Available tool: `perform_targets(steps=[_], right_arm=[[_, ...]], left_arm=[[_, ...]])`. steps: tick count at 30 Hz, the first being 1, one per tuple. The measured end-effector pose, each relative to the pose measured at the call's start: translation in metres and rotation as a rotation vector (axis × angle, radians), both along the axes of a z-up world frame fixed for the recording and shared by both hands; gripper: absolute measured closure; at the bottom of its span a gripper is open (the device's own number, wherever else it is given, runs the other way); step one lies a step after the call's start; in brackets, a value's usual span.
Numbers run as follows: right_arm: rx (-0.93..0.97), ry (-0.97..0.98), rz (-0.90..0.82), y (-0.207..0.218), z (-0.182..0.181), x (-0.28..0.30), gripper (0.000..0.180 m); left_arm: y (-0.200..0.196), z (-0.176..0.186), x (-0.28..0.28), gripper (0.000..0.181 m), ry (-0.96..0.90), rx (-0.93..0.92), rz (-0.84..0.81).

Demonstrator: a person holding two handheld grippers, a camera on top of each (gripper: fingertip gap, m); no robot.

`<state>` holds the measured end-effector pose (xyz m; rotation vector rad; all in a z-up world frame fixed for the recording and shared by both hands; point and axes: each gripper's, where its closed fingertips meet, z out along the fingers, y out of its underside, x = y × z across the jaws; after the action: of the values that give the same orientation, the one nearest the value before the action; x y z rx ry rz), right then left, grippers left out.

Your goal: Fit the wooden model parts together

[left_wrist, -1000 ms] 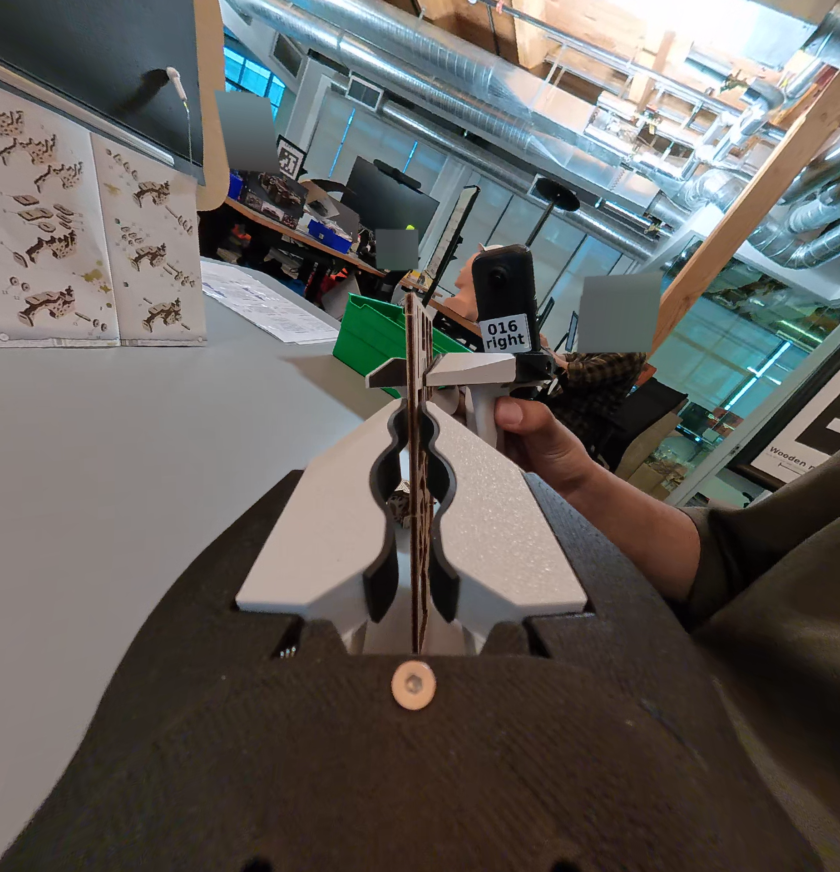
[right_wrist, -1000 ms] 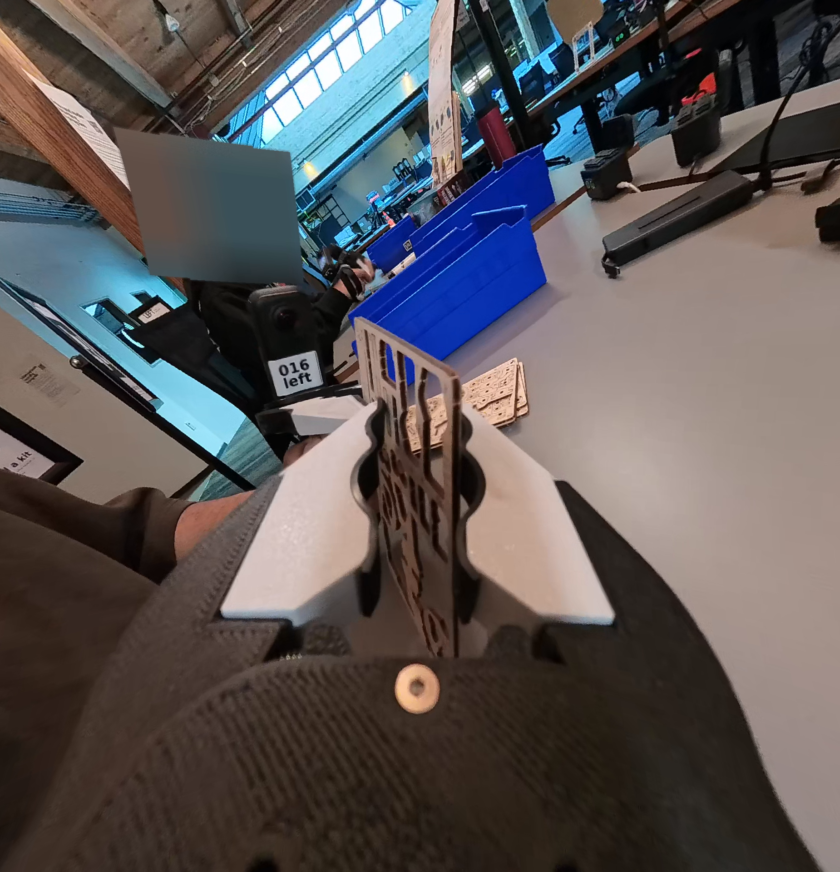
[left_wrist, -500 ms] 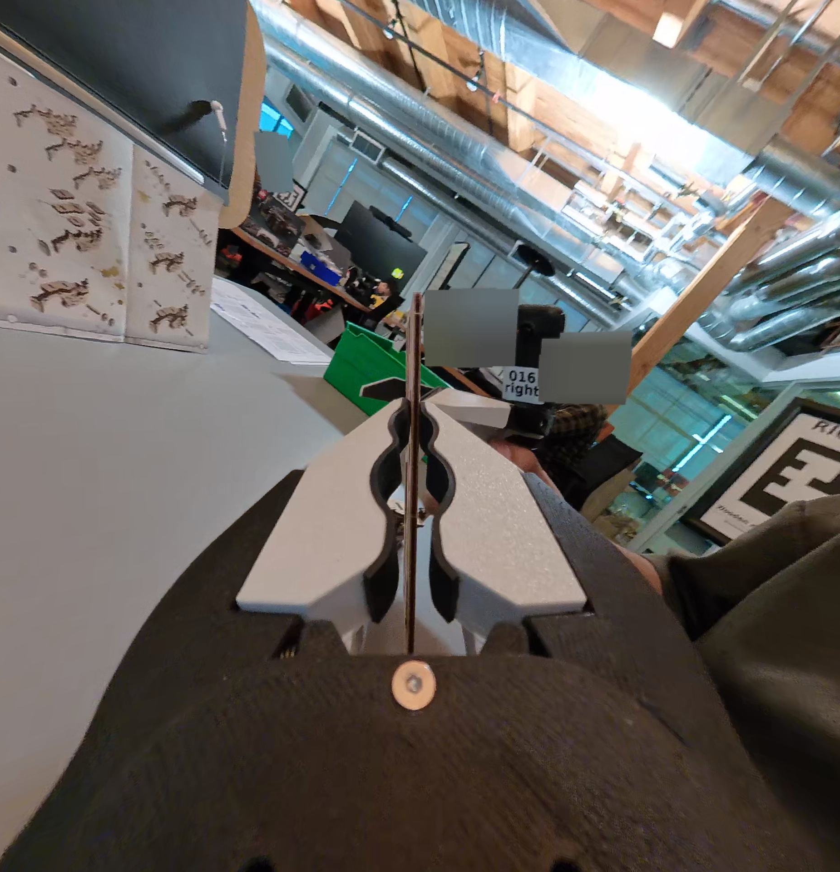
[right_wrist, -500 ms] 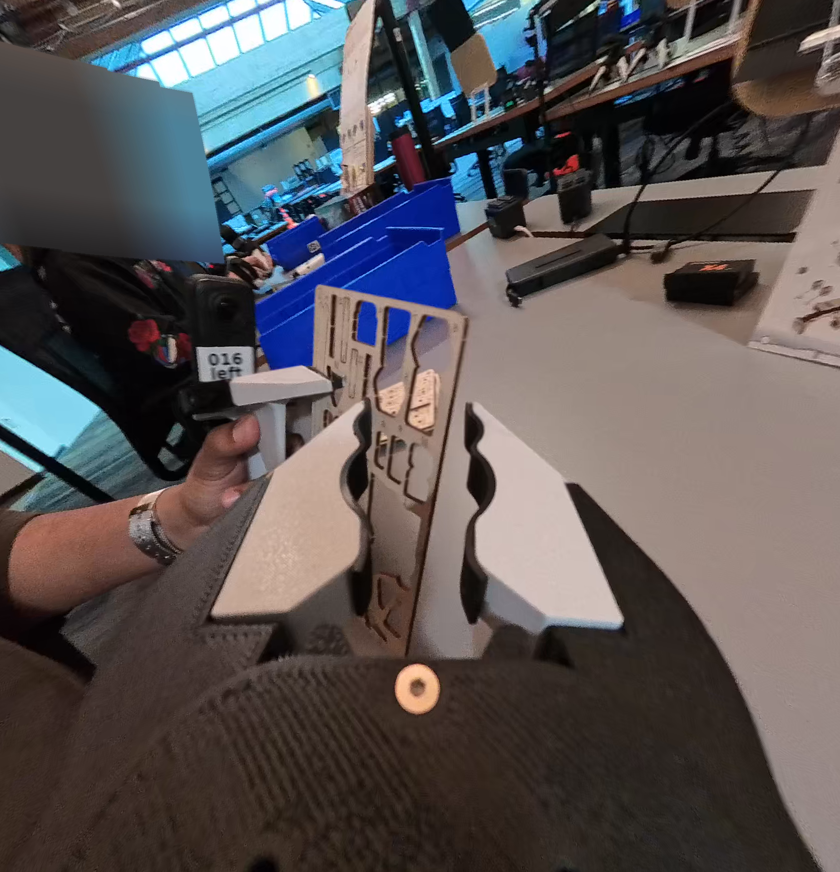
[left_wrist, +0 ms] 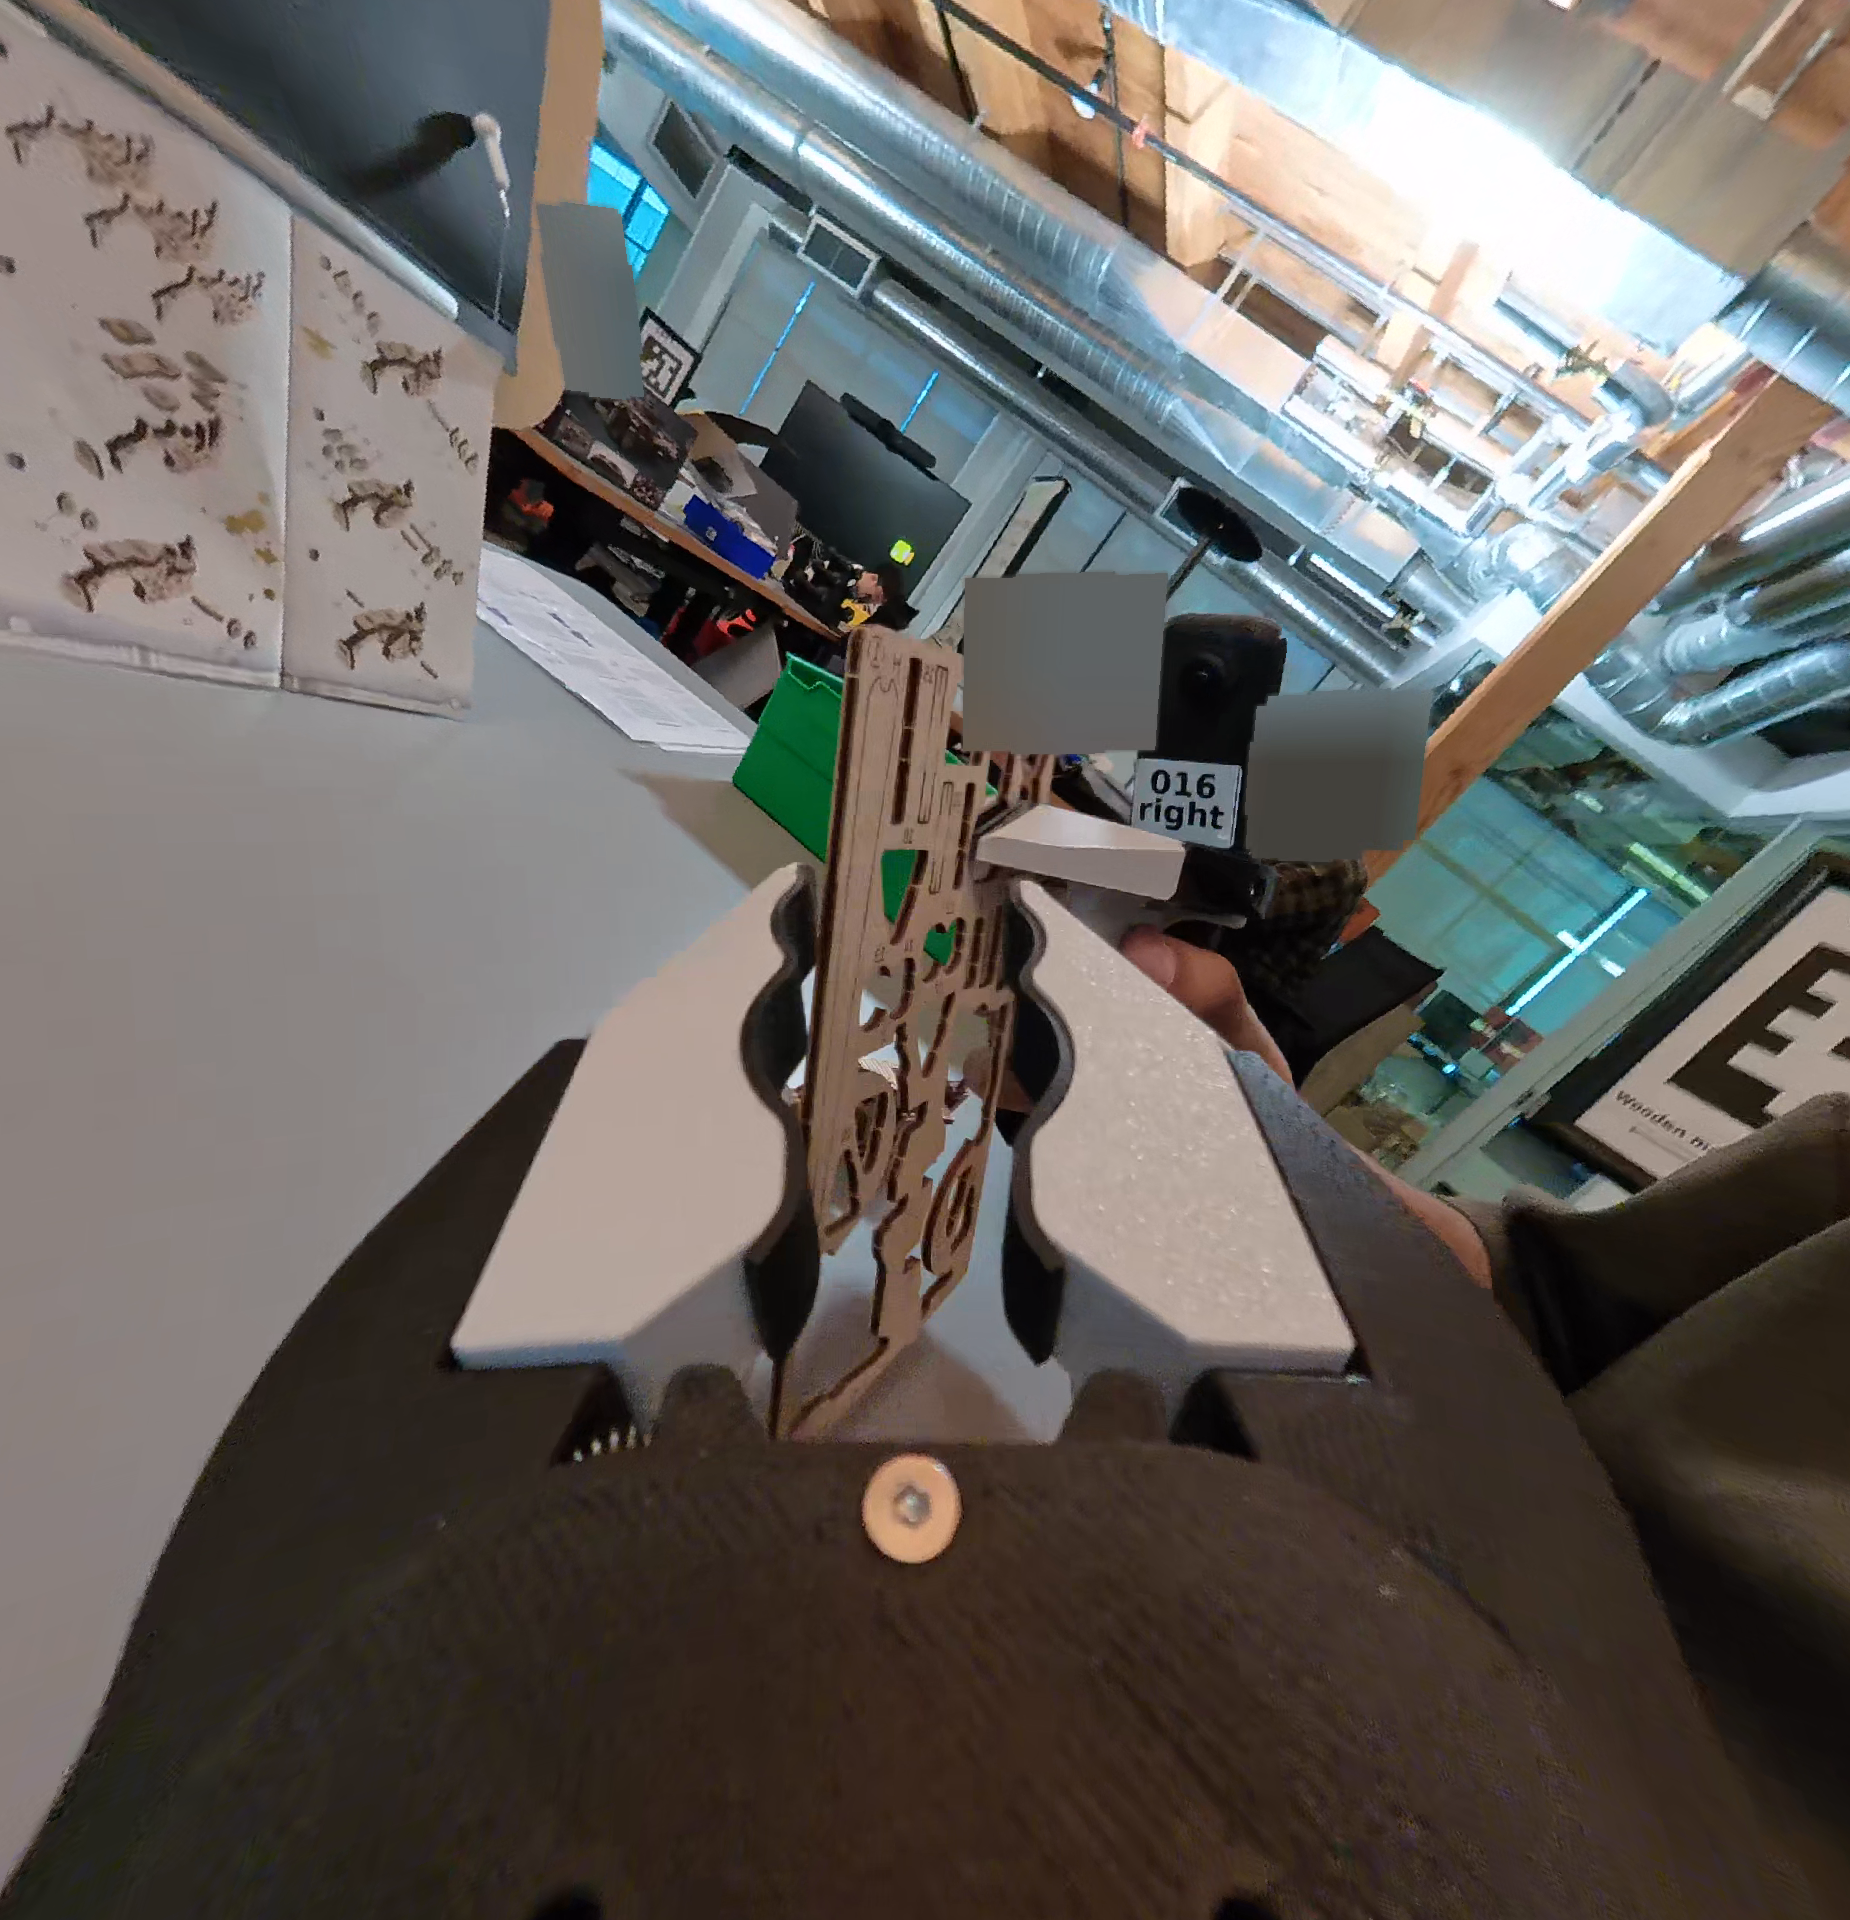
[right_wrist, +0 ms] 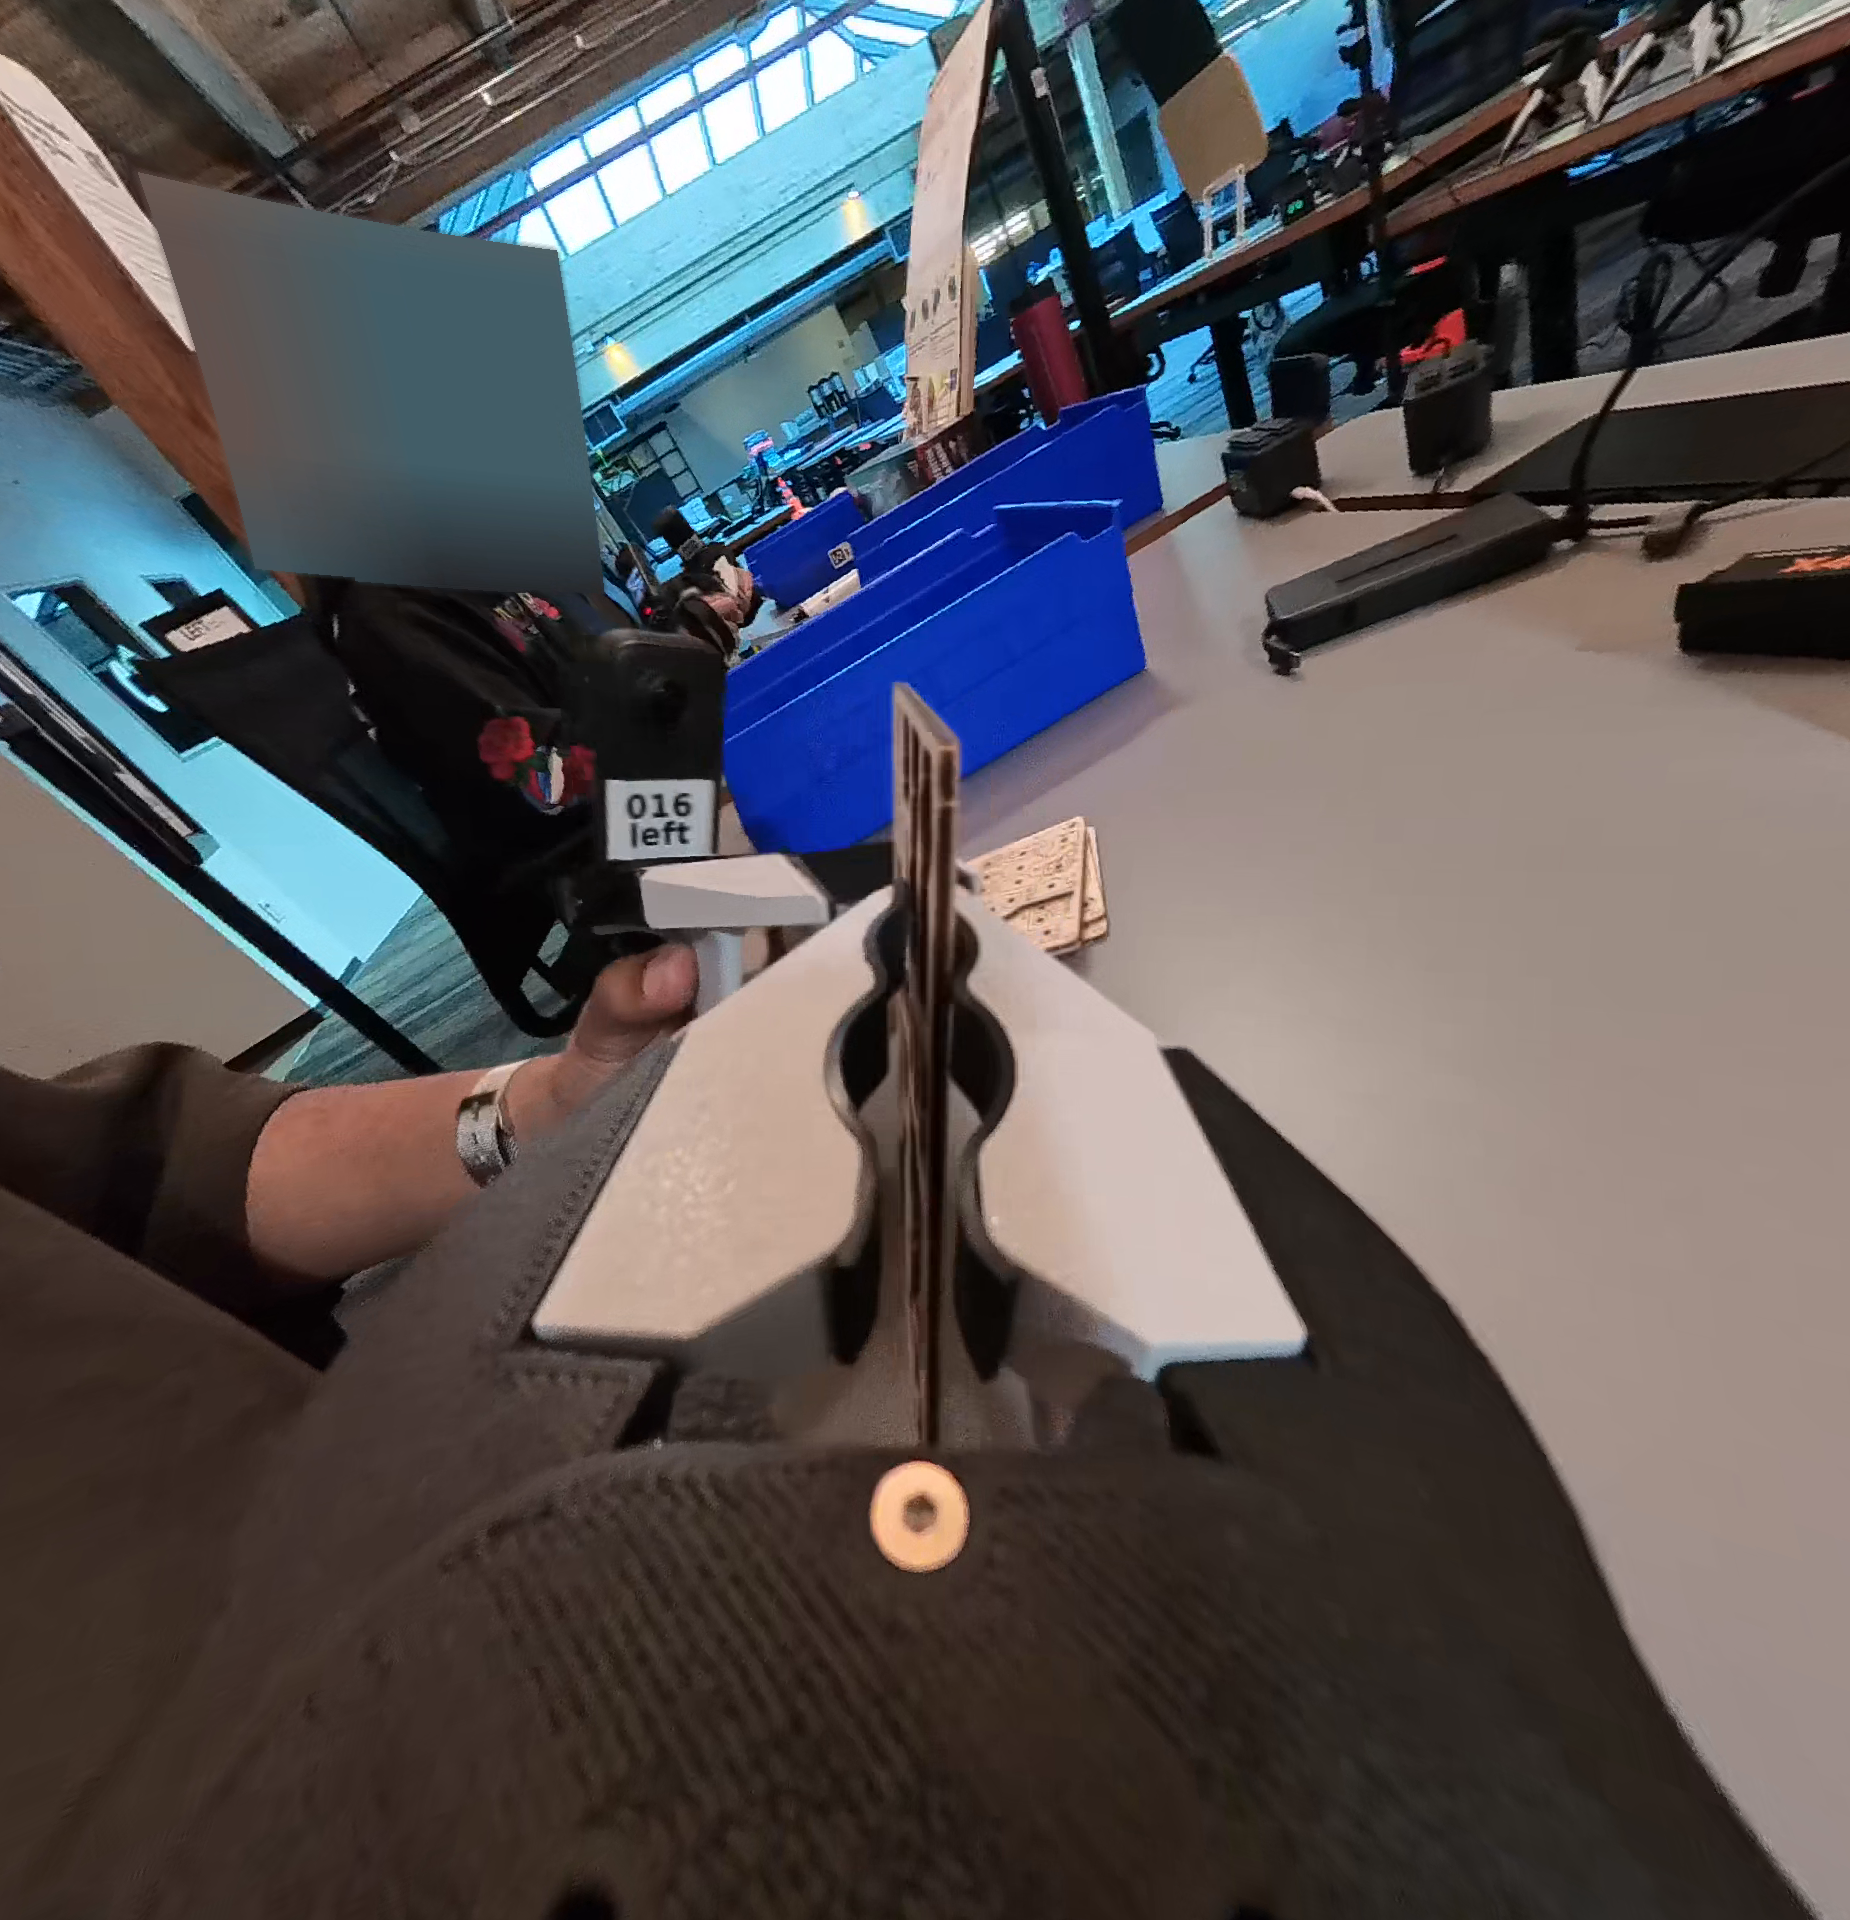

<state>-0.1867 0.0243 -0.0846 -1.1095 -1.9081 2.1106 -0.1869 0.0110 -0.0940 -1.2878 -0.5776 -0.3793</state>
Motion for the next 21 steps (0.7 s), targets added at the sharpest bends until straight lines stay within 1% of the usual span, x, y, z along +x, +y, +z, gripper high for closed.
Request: perform_targets(steps=[1,4,7,8,12,14,15,16,17,21], right_arm=[[0.001,0.000,0.005,-0.002,0.000,0.001,0.178],[-0.004,-0.006,0.025,-0.004,0.001,0.003,0.178],[-0.011,-0.022,0.049,-0.005,0.000,0.004,0.178],[-0.009,-0.026,0.053,-0.005,-0.001,0.004,0.178],[0.005,-0.024,0.050,-0.004,-0.002,0.004,0.178],[0.011,-0.028,0.063,-0.007,-0.003,0.005,0.179],[0.015,-0.032,0.071,-0.009,-0.004,0.006,0.178],[0.019,-0.034,0.077,-0.010,-0.004,0.007,0.179],[0.022,-0.035,0.080,-0.012,-0.005,0.008,0.179],[0.012,-0.044,0.088,-0.013,-0.004,0.009,0.178]], left_arm=[[0.000,0.000,-0.001,0.148,-0.023,0.016,-0.003],[-0.004,0.002,-0.003,0.156,-0.055,0.057,-0.021],[-0.006,0.002,-0.003,0.159,-0.029,0.038,-0.019],[-0.006,0.001,-0.004,0.158,-0.015,0.022,-0.016],[-0.005,-0.006,-0.006,0.139,0.032,-0.074,0.010],[-0.004,-0.007,-0.006,0.139,0.057,-0.100,0.018],[-0.003,-0.006,-0.004,0.140,0.066,-0.102,0.016],[-0.003,-0.006,-0.003,0.147,0.073,-0.101,0.011],[-0.003,-0.005,-0.001,0.161,0.080,-0.096,0.005],[-0.005,-0.002,0.000,0.163,0.088,-0.093,-0.015]])
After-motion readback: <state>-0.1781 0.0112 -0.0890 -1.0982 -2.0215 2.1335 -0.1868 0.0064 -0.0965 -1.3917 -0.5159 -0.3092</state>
